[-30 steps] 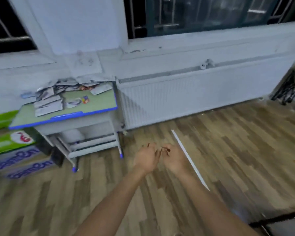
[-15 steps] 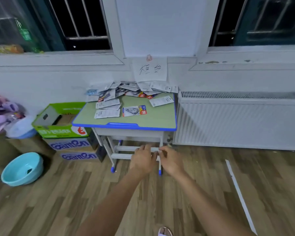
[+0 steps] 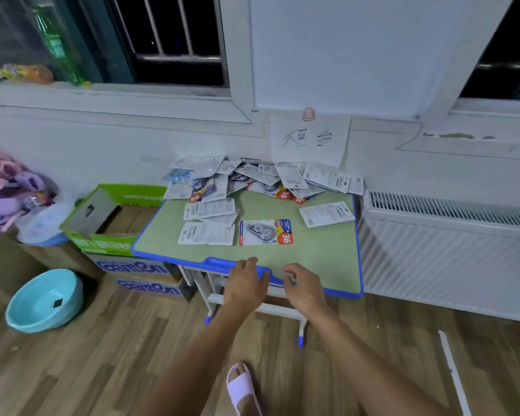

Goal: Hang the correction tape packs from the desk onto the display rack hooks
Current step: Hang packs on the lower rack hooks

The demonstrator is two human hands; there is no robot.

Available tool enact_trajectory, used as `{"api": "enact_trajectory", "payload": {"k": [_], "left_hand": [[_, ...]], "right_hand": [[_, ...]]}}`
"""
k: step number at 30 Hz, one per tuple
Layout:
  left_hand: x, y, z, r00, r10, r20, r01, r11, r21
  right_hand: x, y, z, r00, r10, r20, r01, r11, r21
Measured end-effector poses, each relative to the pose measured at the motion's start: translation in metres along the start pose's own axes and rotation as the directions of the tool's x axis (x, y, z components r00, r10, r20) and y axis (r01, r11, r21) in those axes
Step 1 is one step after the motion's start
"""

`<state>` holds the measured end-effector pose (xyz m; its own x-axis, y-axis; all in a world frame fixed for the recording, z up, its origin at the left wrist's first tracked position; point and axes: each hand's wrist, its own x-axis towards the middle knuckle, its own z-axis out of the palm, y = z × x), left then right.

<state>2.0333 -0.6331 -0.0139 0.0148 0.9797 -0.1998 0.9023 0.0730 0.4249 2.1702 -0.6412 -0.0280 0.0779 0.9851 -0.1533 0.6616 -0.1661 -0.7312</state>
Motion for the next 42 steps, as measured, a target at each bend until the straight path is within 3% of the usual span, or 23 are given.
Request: {"api": "enact_trajectory", "payload": {"k": [6, 12, 15, 21, 27, 33, 38, 42], "left_hand": [[0.1, -0.046, -0.037, 0.993, -0.075, -0.092, 0.078, 0.996, 0.034], [0.17, -0.101, -0.062, 0.922, -0.366, -0.126, 0.371, 0.929, 0.012], [0.187, -0.119, -0.065, 0.887, -0.449, -0.111, 0.448, 0.893, -0.042], [0.206, -0.137, -0.063, 0.872, -0.483, -0.076, 0.472, 0.872, -0.134], [0.212, -0.142, -0.063, 0.877, -0.473, -0.091, 0.445, 0.868, -0.223], [0.218, -0.132, -0.064, 0.861, -0.483, -0.159, 0.358, 0.797, -0.486], [0.221, -0.125, -0.064, 0.818, -0.524, -0.238, 0.258, 0.704, -0.662], [0.231, -0.111, -0.067, 0.805, -0.56, -0.193, 0.195, 0.559, -0.806]], "right_hand": [[0.103, -0.048, 0.029, 0.999, -0.035, 0.013, 0.035, 0.997, -0.064], [0.184, -0.105, 0.077, 0.986, -0.141, 0.085, 0.153, 0.977, -0.151], [0.212, -0.124, 0.097, 0.958, -0.232, 0.169, 0.269, 0.93, -0.25], [0.249, -0.137, 0.125, 0.907, -0.26, 0.33, 0.394, 0.799, -0.453], [0.255, -0.13, 0.138, 0.921, -0.196, 0.335, 0.354, 0.781, -0.515], [0.262, -0.134, 0.132, 0.909, -0.209, 0.359, 0.392, 0.719, -0.573], [0.269, -0.137, 0.113, 0.909, -0.246, 0.335, 0.39, 0.786, -0.48], [0.276, -0.135, 0.092, 0.969, -0.149, 0.195, 0.193, 0.955, -0.226]]}}
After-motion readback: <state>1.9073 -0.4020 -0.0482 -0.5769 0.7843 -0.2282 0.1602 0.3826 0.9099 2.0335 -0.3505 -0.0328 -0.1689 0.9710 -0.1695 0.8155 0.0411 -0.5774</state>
